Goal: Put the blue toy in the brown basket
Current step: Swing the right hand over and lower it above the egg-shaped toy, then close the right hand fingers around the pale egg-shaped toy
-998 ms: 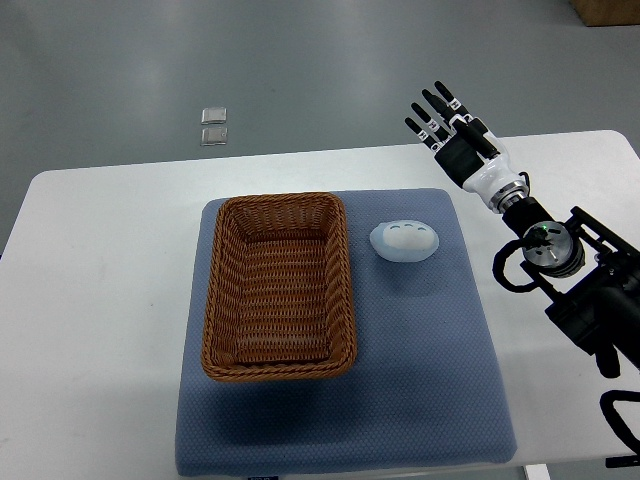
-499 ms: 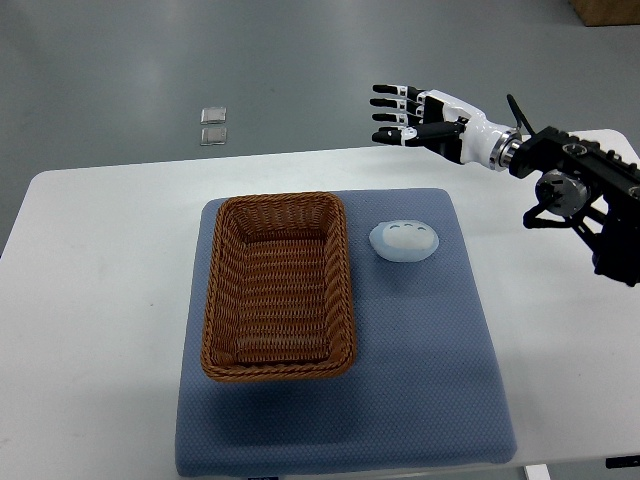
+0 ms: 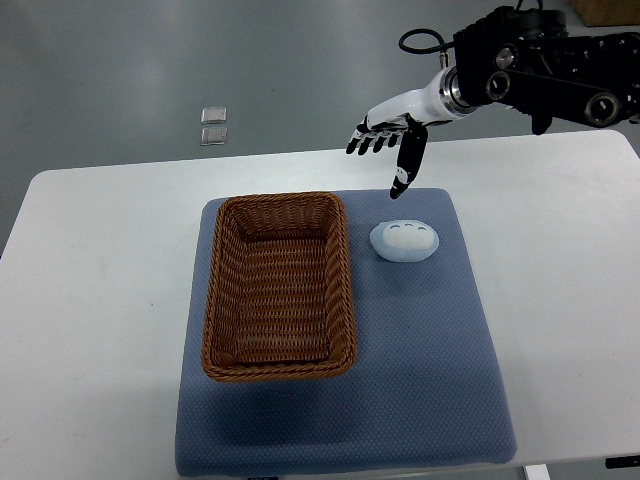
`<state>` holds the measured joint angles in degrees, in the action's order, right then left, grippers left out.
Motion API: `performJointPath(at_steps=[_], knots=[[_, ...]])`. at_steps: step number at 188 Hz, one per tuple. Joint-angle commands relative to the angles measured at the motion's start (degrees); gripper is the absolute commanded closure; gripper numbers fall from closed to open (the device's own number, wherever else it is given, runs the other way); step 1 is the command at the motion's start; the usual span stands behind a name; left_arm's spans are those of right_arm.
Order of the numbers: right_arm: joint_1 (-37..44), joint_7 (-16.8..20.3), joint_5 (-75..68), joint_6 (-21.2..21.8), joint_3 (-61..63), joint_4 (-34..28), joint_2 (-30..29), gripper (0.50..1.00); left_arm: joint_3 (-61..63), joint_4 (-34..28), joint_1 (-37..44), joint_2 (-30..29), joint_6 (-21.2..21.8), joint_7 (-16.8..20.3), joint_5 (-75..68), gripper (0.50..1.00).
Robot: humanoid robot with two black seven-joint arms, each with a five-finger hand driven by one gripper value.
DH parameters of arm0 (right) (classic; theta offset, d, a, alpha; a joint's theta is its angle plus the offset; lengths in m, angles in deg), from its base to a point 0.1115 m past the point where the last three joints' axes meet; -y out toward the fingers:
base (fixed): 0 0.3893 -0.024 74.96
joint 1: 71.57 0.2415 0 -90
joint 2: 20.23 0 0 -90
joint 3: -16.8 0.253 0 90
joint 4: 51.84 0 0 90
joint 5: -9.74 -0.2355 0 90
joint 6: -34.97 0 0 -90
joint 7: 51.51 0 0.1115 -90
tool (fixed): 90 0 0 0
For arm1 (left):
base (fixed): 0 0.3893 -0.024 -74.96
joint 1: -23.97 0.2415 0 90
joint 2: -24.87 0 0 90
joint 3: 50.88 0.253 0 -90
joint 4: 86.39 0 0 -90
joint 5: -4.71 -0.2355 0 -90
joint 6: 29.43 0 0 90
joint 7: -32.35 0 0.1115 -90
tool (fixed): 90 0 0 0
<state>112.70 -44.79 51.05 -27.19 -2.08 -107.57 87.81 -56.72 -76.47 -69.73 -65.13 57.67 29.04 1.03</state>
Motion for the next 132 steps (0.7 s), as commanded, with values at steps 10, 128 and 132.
performJointPath(at_steps=[10, 128, 132], knots=[[-0.1, 0.8, -0.2, -0.5, -1.2, -1.0, -2.2, 0.593, -0.1, -0.1, 0.0, 0.0, 0.0, 0.1, 0.0, 0.500], [-8.8, 1.6, 1.8, -6.3, -2.5, -0.4, -1.4, 0.595, 0.0, -0.2, 0.0, 0.0, 0.1, 0.0, 0.0, 0.500], [-8.9, 1.7, 1.8, -6.3, -2.5, -0.4, -1.4, 0.595, 0.0, -0.2, 0.0, 0.0, 0.0, 0.0, 0.0, 0.500]])
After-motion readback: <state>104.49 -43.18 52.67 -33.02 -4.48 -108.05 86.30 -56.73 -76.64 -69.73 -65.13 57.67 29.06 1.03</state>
